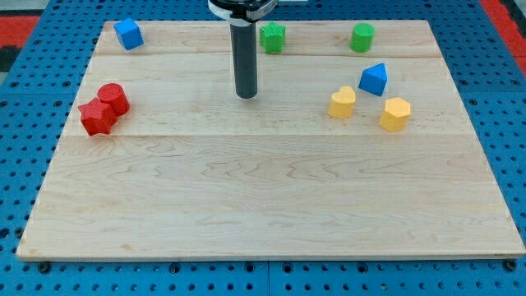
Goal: Push the blue triangle towards bottom center
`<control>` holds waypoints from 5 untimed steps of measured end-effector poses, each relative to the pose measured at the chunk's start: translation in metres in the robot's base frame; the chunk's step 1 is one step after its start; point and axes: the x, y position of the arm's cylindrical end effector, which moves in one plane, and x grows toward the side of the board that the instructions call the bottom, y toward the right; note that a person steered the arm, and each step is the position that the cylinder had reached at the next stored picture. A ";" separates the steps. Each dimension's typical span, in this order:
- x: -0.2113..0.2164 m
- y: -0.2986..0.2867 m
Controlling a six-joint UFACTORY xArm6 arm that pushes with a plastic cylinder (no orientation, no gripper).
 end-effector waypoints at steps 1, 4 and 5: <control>-0.025 0.065; -0.066 0.215; -0.023 0.208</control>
